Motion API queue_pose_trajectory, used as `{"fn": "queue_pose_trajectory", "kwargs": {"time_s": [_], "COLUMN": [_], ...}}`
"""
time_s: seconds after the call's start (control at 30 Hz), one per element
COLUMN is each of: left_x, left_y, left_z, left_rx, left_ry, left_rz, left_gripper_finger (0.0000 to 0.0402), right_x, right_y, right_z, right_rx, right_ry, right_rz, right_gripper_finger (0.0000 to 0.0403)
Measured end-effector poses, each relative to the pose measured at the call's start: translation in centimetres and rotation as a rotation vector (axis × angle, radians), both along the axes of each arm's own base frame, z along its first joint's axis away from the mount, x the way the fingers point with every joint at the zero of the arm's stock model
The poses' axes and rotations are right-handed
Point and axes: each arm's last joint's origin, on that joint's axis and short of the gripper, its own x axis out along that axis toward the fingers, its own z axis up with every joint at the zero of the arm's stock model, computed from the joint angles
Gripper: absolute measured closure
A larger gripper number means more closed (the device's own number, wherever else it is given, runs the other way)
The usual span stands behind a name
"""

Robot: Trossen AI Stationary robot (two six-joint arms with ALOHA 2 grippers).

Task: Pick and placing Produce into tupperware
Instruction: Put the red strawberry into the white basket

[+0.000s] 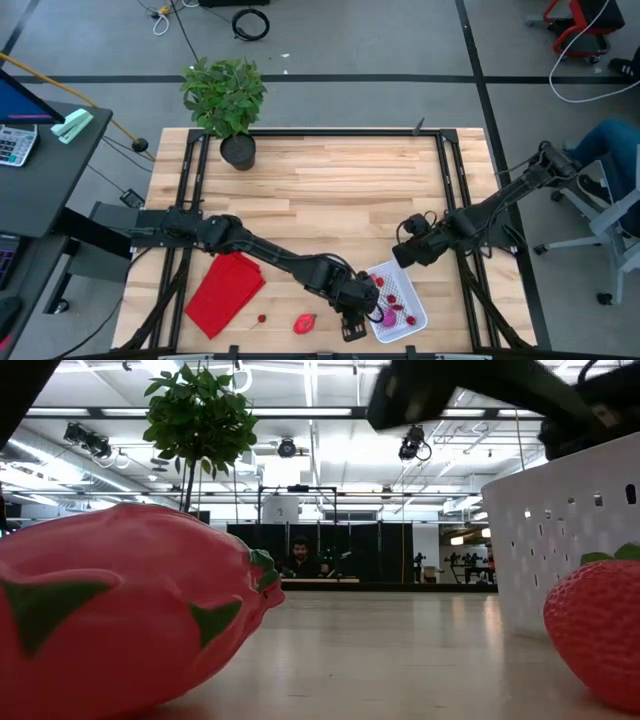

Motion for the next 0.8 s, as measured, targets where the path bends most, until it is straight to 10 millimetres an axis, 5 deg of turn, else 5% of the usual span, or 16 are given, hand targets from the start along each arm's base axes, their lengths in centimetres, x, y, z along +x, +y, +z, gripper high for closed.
{"fn": "queue_pose_trajectory", "kwargs": {"time_s": [0.37,0.8], "left_x": [1.5,1.3], "left_y": [-0.2,-1.2], "left_z": [-5.4,-6.2], "left_rx": [0.079,0.081], "left_ry": [0.041,0.050], "left_rz": [0.180,0.161], "left_gripper_finger": [0.0199,0.0247], "right_x": [-0.7,-0.6], "right_y": [0.0,0.0], "right_z": [1.1,1.0], "right_rx": [-0.005,-0.018], "right_ry": [-0.077,-0.073], "right_rz": [0.038,0.056], "right_gripper_finger": [0.0399,0.0399]}}
